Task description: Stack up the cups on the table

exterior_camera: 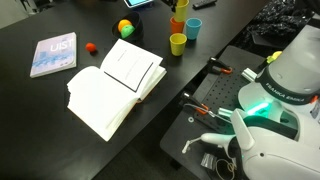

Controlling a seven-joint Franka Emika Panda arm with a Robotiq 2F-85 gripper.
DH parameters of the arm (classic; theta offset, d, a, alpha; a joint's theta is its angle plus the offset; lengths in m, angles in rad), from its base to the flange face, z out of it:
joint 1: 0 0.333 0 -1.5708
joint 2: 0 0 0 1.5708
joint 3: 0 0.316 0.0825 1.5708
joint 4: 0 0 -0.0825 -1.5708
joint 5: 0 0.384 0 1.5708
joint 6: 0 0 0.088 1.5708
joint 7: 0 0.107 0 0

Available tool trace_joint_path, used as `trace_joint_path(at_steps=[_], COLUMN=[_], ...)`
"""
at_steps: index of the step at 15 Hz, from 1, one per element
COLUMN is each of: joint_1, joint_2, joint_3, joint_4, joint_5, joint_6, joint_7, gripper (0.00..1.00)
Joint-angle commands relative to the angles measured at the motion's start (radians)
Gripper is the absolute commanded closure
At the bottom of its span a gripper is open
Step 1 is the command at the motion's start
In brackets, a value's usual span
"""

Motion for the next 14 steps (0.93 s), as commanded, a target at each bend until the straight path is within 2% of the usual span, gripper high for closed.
trace_joint_path(at_steps=[1, 10, 11, 14], joint_1=[-0.012, -0.006, -0.004, -0.002], joint_2=[-0.013, -0.004, -0.004, -0.002], joint_3=[0.011, -0.001, -0.004, -0.012], joint_4=[-0.028, -0.057, -0.057, -0.055], joint_5=[0.006, -0.025, -0.033, -0.054], joint_6=[0.051, 0.141, 0.144, 0.15], joint_7=[0.005, 0.015, 0.019, 0.032], gripper=[0.96, 0.95, 0.77, 0.56])
